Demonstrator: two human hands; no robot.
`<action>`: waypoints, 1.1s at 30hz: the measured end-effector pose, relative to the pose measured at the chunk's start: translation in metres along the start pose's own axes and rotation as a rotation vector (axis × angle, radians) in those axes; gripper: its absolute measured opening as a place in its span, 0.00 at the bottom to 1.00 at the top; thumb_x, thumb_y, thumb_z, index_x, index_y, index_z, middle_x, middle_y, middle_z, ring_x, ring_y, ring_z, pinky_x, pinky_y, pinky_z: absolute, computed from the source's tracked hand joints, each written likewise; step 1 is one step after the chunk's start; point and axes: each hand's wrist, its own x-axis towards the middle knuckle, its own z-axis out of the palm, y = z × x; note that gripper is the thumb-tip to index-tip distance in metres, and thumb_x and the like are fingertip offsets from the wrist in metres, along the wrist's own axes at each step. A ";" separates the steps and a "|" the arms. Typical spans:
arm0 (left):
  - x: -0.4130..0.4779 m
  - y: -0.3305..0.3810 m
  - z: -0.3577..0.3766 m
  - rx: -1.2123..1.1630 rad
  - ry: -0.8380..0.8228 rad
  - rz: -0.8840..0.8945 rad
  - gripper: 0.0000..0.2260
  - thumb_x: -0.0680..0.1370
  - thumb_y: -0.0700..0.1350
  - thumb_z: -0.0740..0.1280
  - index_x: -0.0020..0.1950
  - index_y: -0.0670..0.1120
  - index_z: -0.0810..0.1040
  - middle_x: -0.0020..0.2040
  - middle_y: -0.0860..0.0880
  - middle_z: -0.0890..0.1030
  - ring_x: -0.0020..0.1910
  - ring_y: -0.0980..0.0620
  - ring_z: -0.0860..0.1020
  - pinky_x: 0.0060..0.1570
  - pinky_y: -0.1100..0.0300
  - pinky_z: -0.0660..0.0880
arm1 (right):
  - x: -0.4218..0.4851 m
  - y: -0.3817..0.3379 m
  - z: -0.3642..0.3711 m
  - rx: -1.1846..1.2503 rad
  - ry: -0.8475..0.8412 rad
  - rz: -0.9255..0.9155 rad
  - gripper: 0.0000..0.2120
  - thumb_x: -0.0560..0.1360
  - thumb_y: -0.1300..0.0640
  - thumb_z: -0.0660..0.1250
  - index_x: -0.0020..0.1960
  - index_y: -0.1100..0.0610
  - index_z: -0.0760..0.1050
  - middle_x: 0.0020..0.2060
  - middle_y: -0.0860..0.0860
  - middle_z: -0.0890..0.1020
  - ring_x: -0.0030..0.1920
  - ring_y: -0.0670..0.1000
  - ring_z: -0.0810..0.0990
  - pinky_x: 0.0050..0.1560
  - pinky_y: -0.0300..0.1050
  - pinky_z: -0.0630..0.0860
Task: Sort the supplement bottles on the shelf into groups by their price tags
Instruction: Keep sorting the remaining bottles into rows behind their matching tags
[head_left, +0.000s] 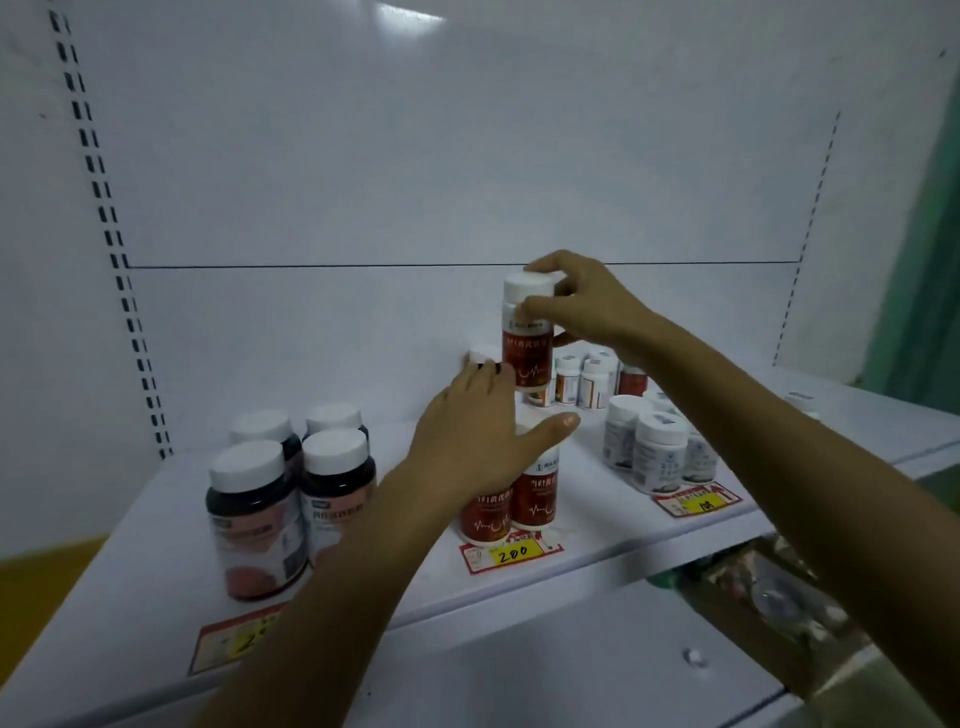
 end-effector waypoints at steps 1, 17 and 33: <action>0.005 -0.003 0.005 0.037 -0.023 0.005 0.38 0.71 0.71 0.52 0.75 0.50 0.55 0.75 0.47 0.59 0.74 0.46 0.57 0.69 0.45 0.60 | 0.002 0.006 0.005 -0.024 -0.024 0.031 0.20 0.71 0.58 0.70 0.61 0.53 0.69 0.53 0.54 0.77 0.53 0.54 0.79 0.48 0.48 0.81; 0.004 -0.011 0.025 0.067 -0.033 -0.060 0.32 0.77 0.61 0.58 0.74 0.45 0.56 0.73 0.45 0.63 0.72 0.45 0.61 0.68 0.48 0.63 | -0.007 0.069 0.047 0.174 -0.338 0.408 0.17 0.74 0.57 0.69 0.62 0.55 0.72 0.55 0.53 0.79 0.55 0.54 0.79 0.55 0.51 0.78; 0.002 -0.013 0.026 0.075 -0.025 -0.073 0.27 0.78 0.60 0.56 0.74 0.50 0.58 0.75 0.46 0.60 0.74 0.46 0.56 0.69 0.49 0.59 | -0.017 0.084 0.068 0.254 -0.166 0.298 0.19 0.79 0.43 0.56 0.63 0.52 0.71 0.56 0.47 0.77 0.54 0.48 0.77 0.56 0.47 0.74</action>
